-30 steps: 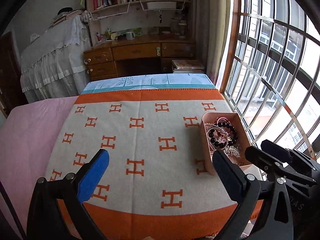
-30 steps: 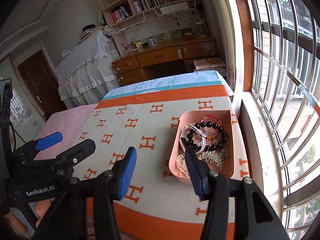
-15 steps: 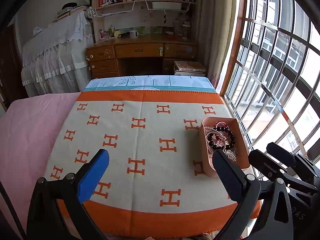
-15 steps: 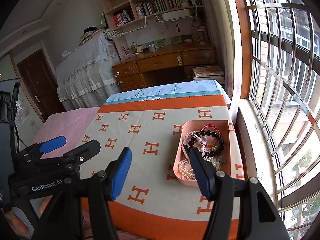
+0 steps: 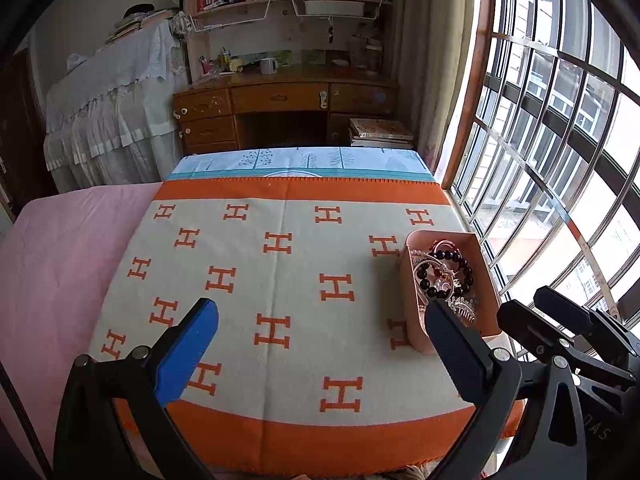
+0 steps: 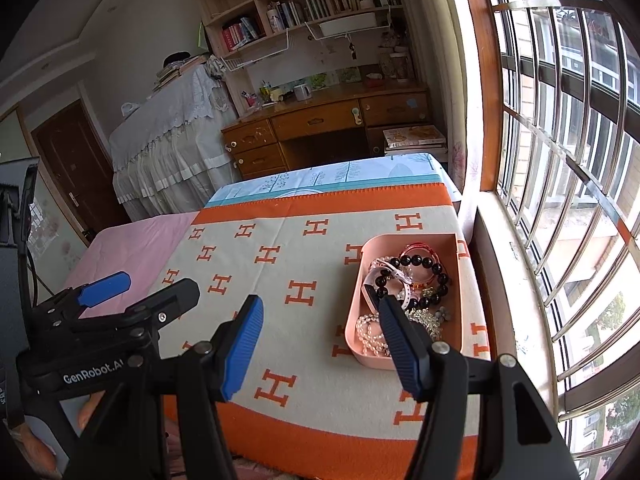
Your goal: Organize jewelry
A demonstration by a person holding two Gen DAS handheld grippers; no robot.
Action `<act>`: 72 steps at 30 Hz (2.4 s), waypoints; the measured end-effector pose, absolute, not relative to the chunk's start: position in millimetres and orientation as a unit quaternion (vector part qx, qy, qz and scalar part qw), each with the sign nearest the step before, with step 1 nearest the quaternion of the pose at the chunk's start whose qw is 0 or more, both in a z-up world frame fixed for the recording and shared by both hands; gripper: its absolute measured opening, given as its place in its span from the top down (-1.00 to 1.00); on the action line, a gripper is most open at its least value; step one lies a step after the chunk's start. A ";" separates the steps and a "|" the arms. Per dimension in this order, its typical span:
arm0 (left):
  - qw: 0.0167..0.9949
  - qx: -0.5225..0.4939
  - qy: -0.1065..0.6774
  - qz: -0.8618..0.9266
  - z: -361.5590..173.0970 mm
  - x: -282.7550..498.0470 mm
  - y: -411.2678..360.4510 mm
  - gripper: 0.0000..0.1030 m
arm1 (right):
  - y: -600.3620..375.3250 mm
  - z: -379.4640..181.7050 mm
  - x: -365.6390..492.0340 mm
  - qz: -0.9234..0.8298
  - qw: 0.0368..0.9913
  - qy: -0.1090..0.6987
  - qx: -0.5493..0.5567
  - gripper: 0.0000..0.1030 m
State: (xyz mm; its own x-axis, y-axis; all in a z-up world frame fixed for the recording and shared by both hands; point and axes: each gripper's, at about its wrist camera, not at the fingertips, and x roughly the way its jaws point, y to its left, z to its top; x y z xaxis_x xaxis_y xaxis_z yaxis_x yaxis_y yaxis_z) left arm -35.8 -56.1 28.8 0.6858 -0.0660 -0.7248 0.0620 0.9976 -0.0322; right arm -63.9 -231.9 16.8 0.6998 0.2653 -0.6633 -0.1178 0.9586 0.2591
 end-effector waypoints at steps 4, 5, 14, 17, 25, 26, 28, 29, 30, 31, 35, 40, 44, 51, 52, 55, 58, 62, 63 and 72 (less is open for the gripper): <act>0.920 0.001 0.391 -0.031 27.8 -37.0 -57.2 -0.98 | -231.8 16.6 -63.9 0.105 0.916 0.373 0.099 -0.18; 0.920 0.002 0.391 -0.030 27.2 -37.2 -57.7 -0.98 | -231.7 16.6 -63.9 0.105 0.916 0.374 0.099 -0.18; 0.918 0.006 0.396 -0.028 24.2 -36.9 -58.0 -0.98 | -231.0 13.6 -62.9 0.104 0.916 0.375 0.100 -0.18; 0.917 0.005 0.398 -0.029 23.3 -36.3 -57.7 -0.98 | -230.6 12.5 -63.2 0.105 0.916 0.375 0.100 -0.18; 0.917 0.006 0.399 -0.028 22.4 -35.9 -56.7 -0.98 | -228.0 7.9 -63.8 0.106 0.914 0.377 0.102 -0.18; 0.917 0.006 0.399 -0.029 23.1 -35.7 -56.8 -0.98 | -227.3 7.4 -64.0 0.106 0.914 0.377 0.102 -0.18; 0.916 0.006 0.399 -0.029 22.6 -35.7 -56.6 -0.98 | -228.0 7.8 -63.8 0.106 0.914 0.377 0.102 -0.18; 0.916 0.006 0.399 -0.029 22.7 -35.7 -56.7 -0.98 | -227.5 7.3 -64.0 0.106 0.914 0.377 0.102 -0.18; 0.916 0.006 0.399 -0.029 22.6 -35.9 -55.6 -0.98 | -227.3 7.2 -64.0 0.106 0.914 0.377 0.102 -0.18; 0.916 0.006 0.400 -0.028 21.8 -36.0 -54.8 -0.98 | -228.0 8.1 -63.7 0.106 0.914 0.378 0.102 -0.18; 0.914 0.006 0.404 -0.026 18.6 -37.0 -50.1 -0.98 | -225.3 1.1 -64.2 0.108 0.912 0.381 0.103 -0.18; 0.914 0.006 0.405 -0.025 17.9 -37.2 -48.8 -0.98 | -224.3 -0.7 -64.6 0.108 0.912 0.382 0.104 -0.18; 0.914 0.006 0.405 -0.025 17.9 -37.7 -48.2 -0.98 | -223.6 -1.7 -63.7 0.108 0.912 0.383 0.104 -0.18; 0.914 0.006 0.406 -0.026 18.4 -37.1 -48.7 -0.98 | -224.0 -1.1 -63.4 0.108 0.911 0.383 0.104 -0.18; 0.914 0.006 0.406 -0.026 18.2 -37.3 -48.3 -0.98 | -224.5 -0.7 -63.2 0.108 0.911 0.383 0.104 -0.18; 0.914 0.006 0.406 -0.026 18.0 -37.7 -47.5 -0.98 | -224.8 -0.5 -63.1 0.108 0.911 0.383 0.104 -0.18; 0.914 0.006 0.405 -0.026 18.1 -37.7 -47.4 -0.98 | -224.9 -0.4 -63.0 0.108 0.911 0.383 0.104 -0.18; 0.913 0.006 0.406 -0.026 18.2 -37.2 -47.6 -0.98 | -224.3 -1.1 -63.2 0.108 0.911 0.384 0.104 -0.18; 0.913 0.006 0.406 -0.026 18.5 -37.0 -48.2 -0.98 | -224.9 -0.4 -63.0 0.108 0.911 0.383 0.104 -0.18; 0.913 0.005 0.408 -0.027 16.0 -38.9 -47.2 -0.98 | -225.0 0.0 -62.8 0.108 0.911 0.384 0.104 -0.18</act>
